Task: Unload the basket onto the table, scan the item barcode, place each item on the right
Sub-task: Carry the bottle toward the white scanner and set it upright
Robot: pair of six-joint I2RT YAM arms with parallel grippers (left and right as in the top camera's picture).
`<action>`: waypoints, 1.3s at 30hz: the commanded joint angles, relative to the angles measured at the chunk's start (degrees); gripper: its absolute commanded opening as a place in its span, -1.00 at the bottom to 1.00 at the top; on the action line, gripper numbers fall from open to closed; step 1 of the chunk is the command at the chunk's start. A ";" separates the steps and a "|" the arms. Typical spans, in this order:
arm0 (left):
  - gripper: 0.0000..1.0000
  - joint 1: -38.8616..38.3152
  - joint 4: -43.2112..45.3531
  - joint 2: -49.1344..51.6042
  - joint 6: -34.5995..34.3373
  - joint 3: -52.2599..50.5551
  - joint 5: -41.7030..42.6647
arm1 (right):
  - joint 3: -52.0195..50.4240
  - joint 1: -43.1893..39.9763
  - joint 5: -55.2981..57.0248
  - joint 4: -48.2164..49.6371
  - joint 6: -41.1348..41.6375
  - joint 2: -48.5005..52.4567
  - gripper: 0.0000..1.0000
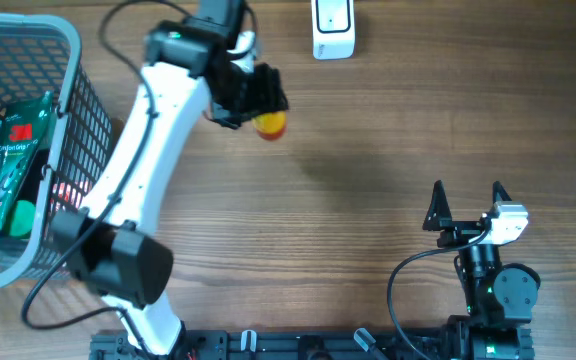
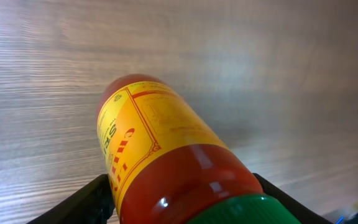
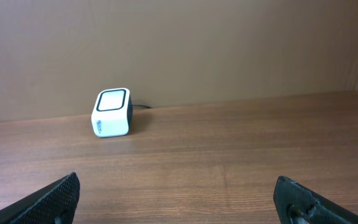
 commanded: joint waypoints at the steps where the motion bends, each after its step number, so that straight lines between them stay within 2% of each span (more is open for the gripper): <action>1: 0.16 -4.04 -1.16 2.54 11.10 1.38 0.50 | -0.22 -0.13 0.81 0.11 -1.03 -0.31 0.99; 8: 0.18 -10.36 -3.04 4.63 28.61 1.18 0.50 | -0.22 -0.13 0.81 0.11 -1.03 -0.31 1.00; 10: 0.18 -11.76 -3.02 4.63 31.58 1.18 0.50 | -0.22 -0.13 0.81 0.11 -1.01 -0.31 0.99; 20: 0.14 -12.66 -2.84 4.72 34.21 0.87 0.52 | -0.22 -0.13 0.81 0.11 -1.05 -0.31 0.99; 33: 0.15 -12.66 1.55 4.72 35.52 -7.85 0.55 | -0.22 -0.13 0.81 0.11 -1.01 -0.31 0.99; 39: 0.20 -12.63 1.81 4.72 35.54 -8.17 0.52 | -0.22 -0.13 0.81 0.11 -1.03 -0.31 0.99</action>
